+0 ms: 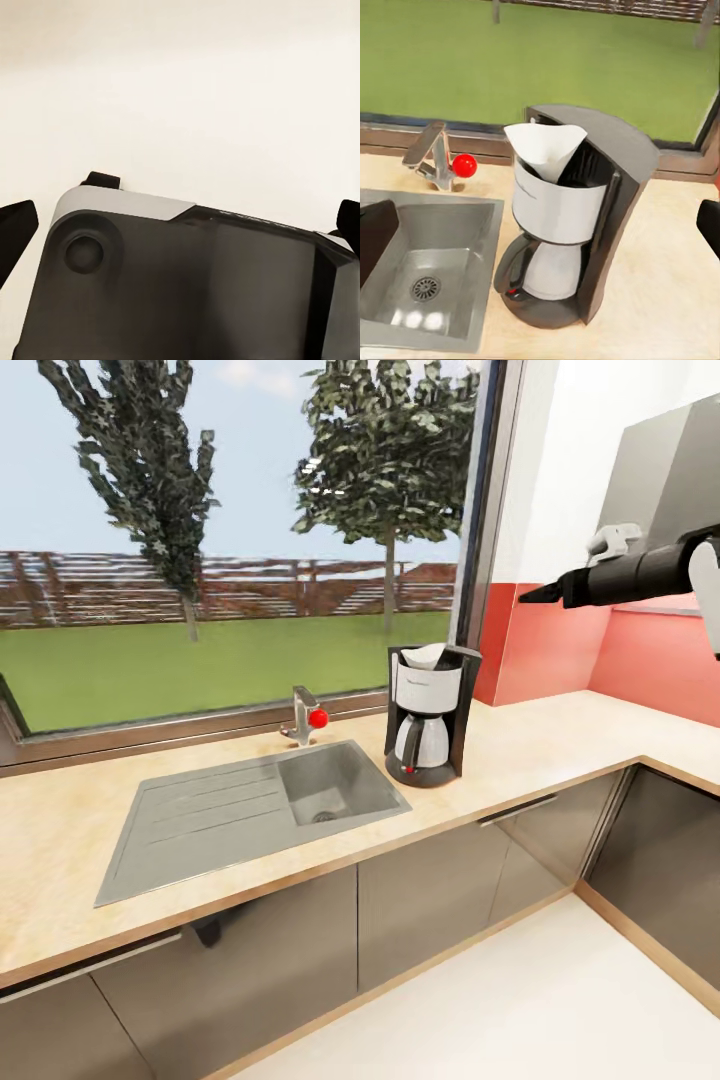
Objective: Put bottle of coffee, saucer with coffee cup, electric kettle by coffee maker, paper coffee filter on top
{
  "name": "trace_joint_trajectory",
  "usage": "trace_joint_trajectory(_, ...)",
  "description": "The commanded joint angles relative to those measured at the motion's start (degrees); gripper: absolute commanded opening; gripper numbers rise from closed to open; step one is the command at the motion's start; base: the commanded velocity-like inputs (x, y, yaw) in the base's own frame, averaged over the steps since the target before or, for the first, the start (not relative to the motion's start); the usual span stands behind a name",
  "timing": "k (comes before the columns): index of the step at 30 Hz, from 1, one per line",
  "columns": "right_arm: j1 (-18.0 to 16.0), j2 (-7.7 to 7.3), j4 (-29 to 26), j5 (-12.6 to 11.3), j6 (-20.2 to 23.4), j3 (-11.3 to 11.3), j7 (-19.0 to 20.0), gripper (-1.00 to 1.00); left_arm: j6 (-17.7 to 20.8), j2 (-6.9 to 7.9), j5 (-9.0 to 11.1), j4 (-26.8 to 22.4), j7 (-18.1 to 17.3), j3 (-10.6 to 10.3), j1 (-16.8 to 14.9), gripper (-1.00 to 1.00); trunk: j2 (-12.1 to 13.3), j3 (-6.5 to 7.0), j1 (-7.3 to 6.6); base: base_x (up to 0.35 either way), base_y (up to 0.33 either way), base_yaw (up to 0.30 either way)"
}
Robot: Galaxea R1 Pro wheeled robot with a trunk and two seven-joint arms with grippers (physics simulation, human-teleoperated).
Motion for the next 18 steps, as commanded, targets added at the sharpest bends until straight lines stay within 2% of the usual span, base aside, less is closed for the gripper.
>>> trace_joint_trajectory(1, 0.9, -0.18, -1.2, -0.5, 0.4, 0.2, 0.8, 1.0, 0.0, -0.04, 0.2, -0.1, 0.0, 0.1, 0.0, 1.0, -0.1, -0.07, 0.01, 0.0, 0.0, 0.0)
trace_joint_trajectory(6, 7.6, -0.48, -7.7, -0.5, 0.3, 0.2, 6.2, 1.0, 0.0, -0.04, 0.2, -0.1, 0.0, 0.1, 0.0, 1.0, -0.1, -0.07, 0.01, 0.0, 0.0, 0.0)
trace_joint_trajectory(8, 10.9, -0.55, -10.3, -0.5, 0.3, 0.2, 8.7, 1.0, 0.0, -0.04, 0.2, -0.1, 0.0, 0.2, 0.0, 1.0, -0.1, -0.07, 0.01, 0.0, 0.0, 0.0)
trace_joint_trajectory(9, 14.2, -0.61, -12.4, -0.3, 0.3, 0.1, 11.3, 1.0, 0.0, -0.04, 0.2, -0.1, 0.0, 0.2, 0.0, 1.0, -0.1, -0.07, 0.01, 0.0, 0.0, 0.0)
trace_joint_trajectory(12, 18.8, -0.87, -14.5, -0.1, 0.3, 0.1, 14.4, 1.0, 0.0, -0.04, 0.2, -0.1, 0.0, 0.2, 0.0, 1.0, -0.1, -0.07, 0.01, 0.0, 0.0, 0.0)
trace_joint_trajectory(18, 28.2, -3.3, -16.2, 0.0, -0.1, 0.1, 17.7, 1.0, 0.0, -0.04, 0.3, -0.1, 0.0, 0.2, 0.0, 1.0, -0.1, -0.07, 0.01, 0.0, 0.0, 0.0)
